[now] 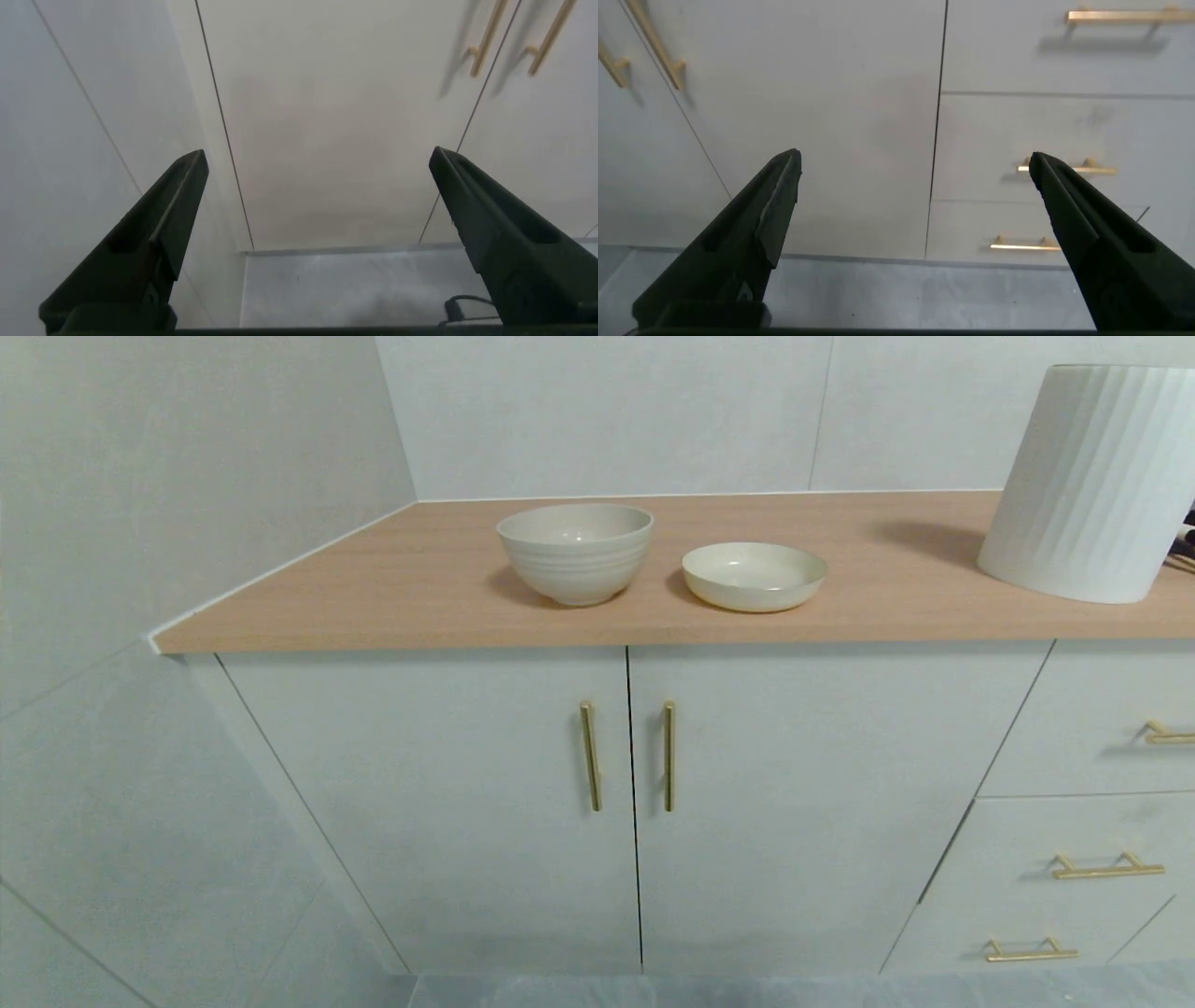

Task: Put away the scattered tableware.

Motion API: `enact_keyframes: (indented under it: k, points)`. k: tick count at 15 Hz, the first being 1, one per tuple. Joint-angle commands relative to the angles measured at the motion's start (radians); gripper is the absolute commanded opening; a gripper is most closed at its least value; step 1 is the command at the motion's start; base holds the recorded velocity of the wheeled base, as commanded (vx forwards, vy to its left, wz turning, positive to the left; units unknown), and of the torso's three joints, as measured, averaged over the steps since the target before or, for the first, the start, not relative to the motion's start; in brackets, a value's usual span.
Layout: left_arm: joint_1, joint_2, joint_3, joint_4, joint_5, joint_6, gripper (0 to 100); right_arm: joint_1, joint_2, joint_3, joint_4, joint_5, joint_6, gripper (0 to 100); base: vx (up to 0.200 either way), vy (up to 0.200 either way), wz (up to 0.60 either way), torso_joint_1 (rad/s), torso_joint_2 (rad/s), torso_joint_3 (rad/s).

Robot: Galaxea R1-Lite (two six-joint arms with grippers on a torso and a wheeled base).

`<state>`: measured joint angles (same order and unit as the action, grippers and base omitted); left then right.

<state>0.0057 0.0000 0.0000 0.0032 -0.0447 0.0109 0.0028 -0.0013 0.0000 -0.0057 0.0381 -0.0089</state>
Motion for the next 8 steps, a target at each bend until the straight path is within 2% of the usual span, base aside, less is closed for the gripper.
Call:
enact_keyframes:
  k: [1, 8]
  points:
    - [0.000, 0.002, 0.000, 0.000, 0.000, 0.000, 100, 0.000, 0.001, 0.000, 0.000, 0.000, 0.000, 100, 0.000, 0.000, 0.00, -0.046, 0.27, 0.207]
    - [0.000, 0.002, 0.000, 0.000, 0.000, 0.000, 100, 0.000, 0.001, 0.000, 0.000, 0.000, -0.002, 100, 0.000, 0.000, 0.00, -0.012, 0.04, 0.030]
